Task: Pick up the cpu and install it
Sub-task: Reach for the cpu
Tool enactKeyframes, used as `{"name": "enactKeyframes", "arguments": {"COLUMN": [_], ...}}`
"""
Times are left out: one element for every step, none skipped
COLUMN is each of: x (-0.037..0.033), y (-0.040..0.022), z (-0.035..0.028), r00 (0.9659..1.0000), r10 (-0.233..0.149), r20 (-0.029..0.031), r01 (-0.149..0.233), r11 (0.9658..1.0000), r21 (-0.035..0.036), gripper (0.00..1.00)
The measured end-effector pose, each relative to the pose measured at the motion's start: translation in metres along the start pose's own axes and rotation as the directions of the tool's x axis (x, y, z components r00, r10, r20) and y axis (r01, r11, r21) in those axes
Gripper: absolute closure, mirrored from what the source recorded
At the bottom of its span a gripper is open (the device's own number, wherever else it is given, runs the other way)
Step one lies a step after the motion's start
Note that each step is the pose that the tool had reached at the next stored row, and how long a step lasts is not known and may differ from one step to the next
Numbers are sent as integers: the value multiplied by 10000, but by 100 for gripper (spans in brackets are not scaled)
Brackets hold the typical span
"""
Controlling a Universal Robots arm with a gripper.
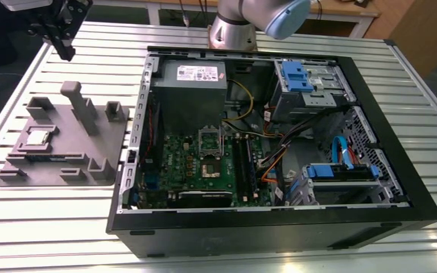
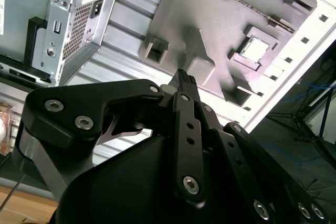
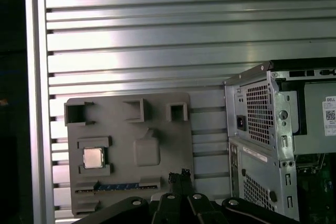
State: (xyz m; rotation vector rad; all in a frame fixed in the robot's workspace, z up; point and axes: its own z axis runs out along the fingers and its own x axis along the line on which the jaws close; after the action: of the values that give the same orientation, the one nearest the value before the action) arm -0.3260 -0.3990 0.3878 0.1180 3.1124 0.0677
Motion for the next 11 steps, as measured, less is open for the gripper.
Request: {"name": "enactKeyframes", "arguments": {"x": [31, 62, 93, 125, 158, 190, 226, 257, 285, 309, 330], "y": [-3, -5, -7, -9, -11, -14, -17, -19, -22, -24, -25], "z": [-1, -1, -2, -3, -3, -3, -3, -3, -3, -3, -3], "r00": [10000, 10000, 10000, 10000, 10000, 10000, 10000, 10000, 10000, 10000, 10000], "r10": [0, -1, 1, 1, 2, 1, 1, 1, 1, 0, 0], "r20": [-1, -1, -1, -1, -1, -1, -1, -1, -1, -1, -1], "r01": [0, 1, -1, -1, -2, -1, -1, -1, -1, 0, 0], "r11": [10000, 10000, 10000, 10000, 10000, 10000, 10000, 10000, 10000, 10000, 10000], "r21": [1, 1, 0, 0, 1, 1, 1, 0, 1, 0, 1], "gripper": [89, 89, 89, 89, 89, 89, 89, 89, 89, 89, 89]}}
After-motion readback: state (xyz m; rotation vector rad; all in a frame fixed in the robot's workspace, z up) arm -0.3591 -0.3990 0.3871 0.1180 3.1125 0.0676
